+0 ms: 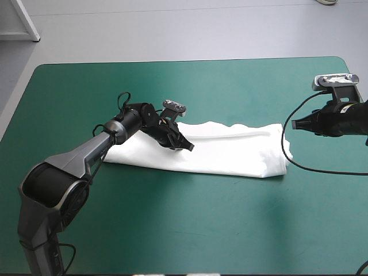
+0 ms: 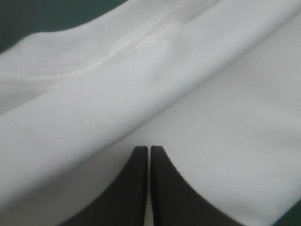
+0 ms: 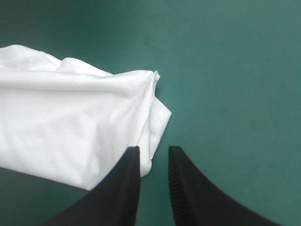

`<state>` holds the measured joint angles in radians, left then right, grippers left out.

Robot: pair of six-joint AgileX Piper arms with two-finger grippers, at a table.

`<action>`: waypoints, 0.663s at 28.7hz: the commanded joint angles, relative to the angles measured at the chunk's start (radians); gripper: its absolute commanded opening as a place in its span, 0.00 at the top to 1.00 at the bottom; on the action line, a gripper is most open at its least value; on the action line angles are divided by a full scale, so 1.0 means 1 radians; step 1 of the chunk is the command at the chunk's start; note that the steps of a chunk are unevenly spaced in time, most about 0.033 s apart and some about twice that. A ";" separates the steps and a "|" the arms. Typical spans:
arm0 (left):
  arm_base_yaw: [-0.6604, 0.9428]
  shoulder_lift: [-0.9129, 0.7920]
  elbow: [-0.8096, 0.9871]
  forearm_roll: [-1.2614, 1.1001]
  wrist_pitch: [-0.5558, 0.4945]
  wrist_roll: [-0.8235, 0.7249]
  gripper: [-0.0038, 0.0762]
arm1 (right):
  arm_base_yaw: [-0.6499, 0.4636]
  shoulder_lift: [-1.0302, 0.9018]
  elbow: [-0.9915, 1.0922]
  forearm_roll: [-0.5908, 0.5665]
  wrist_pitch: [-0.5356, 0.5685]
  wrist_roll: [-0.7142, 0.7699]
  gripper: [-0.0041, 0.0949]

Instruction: Fold the cloth

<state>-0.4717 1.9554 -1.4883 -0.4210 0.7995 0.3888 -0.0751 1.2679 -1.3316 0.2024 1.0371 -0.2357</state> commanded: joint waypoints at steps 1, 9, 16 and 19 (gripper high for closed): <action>-0.005 -0.017 -0.024 -0.102 -0.025 0.045 0.93 | -0.006 -0.011 -0.020 0.015 -0.063 -0.004 0.61; -0.005 0.034 -0.024 -0.114 -0.003 0.056 0.93 | -0.006 0.151 -0.020 0.116 -0.014 -0.037 0.34; -0.005 0.036 -0.024 -0.114 -0.003 0.059 0.93 | -0.006 0.295 -0.020 0.157 -0.017 -0.112 0.43; -0.005 0.036 -0.024 -0.114 -0.003 0.064 0.93 | -0.006 0.334 -0.020 0.157 -0.025 -0.117 0.43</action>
<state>-0.4706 2.0102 -1.5033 -0.5216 0.7889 0.4475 -0.0751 1.6094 -1.3316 0.3357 1.0433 -0.3336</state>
